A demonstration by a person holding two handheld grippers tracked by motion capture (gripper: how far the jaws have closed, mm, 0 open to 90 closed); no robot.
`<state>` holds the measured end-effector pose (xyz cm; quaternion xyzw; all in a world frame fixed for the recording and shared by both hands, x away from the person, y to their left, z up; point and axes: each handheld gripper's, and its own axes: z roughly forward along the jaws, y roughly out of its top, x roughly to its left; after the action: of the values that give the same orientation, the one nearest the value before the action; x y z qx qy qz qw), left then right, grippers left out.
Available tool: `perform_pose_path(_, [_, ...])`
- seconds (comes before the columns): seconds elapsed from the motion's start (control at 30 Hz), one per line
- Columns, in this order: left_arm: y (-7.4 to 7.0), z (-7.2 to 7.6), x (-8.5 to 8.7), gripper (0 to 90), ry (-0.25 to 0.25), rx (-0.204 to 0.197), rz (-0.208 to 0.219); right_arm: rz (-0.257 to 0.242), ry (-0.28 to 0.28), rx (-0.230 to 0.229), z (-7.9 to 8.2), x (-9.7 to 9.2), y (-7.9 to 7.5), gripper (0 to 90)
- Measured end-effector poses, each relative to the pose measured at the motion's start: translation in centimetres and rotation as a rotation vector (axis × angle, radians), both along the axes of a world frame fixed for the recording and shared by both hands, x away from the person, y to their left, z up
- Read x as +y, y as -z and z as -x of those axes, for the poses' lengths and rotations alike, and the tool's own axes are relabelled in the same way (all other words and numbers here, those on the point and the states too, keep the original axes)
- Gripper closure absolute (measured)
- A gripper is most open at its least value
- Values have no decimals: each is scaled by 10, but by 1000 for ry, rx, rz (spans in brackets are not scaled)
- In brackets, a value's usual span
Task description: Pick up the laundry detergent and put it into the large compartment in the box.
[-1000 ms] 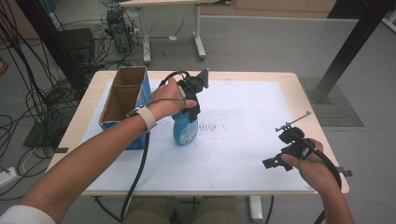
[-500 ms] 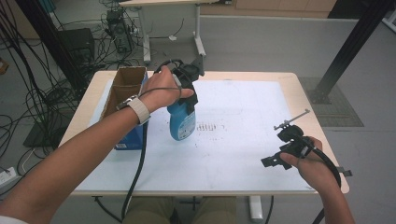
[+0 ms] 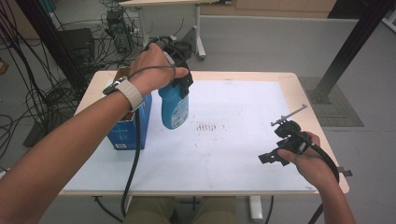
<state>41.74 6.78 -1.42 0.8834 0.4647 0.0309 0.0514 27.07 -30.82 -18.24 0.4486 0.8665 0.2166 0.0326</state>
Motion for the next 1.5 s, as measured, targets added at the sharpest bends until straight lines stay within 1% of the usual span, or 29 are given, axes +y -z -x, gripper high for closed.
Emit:
perform_pose_path(0.17, [-17,1,11,373,-32,4,14,2,-15,-11,-2,3,-4,88])
perform_pose_path(0.23, [-22,3,13,373,-45,-1,13,3,-16,-11,-2,4,-5,88])
perform_pose_path(0.37, [-36,6,15,373,-68,-6,-4,0,-20,-25,-1,6,-8,88])
perform_pose_path(0.43, [-42,8,17,373,-80,-18,-7,-3,-24,-30,-1,7,-10,88])
perform_pose_path(0.47, [-45,9,18,373,-85,-17,-8,-3,-26,-33,-1,7,-10,89])
perform_pose_path(0.5, [-48,9,20,373,-98,-18,-3,-4,-30,-36,-1,8,-10,88])
perform_pose_path(0.57, [-52,10,25,373,-108,-18,7,-4,-32,-39,-1,8,-11,88])
perform_pose_path(0.67, [-58,12,34,373,-139,-27,34,-5,-30,-40,0,9,-11,88])
perform_pose_path(0.7, [-59,11,36,373,-146,-24,34,-6,-31,-40,0,9,-11,88])
perform_pose_path(0.9, [-68,16,43,373,-188,-39,38,-12,-36,-45,0,10,-10,88])
perform_pose_path(1.03, [-73,18,48,373,-197,-40,37,-14,-39,-48,-1,12,-10,88])
perform_pose_path(1.2, [-79,21,55,373,-218,-44,51,-16,-42,-55,-1,13,-11,88])
perform_pose_path(1.4, [-85,21,62,373,-229,-43,56,-20,-47,-59,-1,14,-11,88])
perform_pose_path(1.43, [-85,23,63,373,-239,-50,63,-20,-48,-59,-1,14,-11,88])
perform_pose_path(1.5, [-89,21,67,373,-241,-40,60,-21,-48,-58,0,14,-10,89])
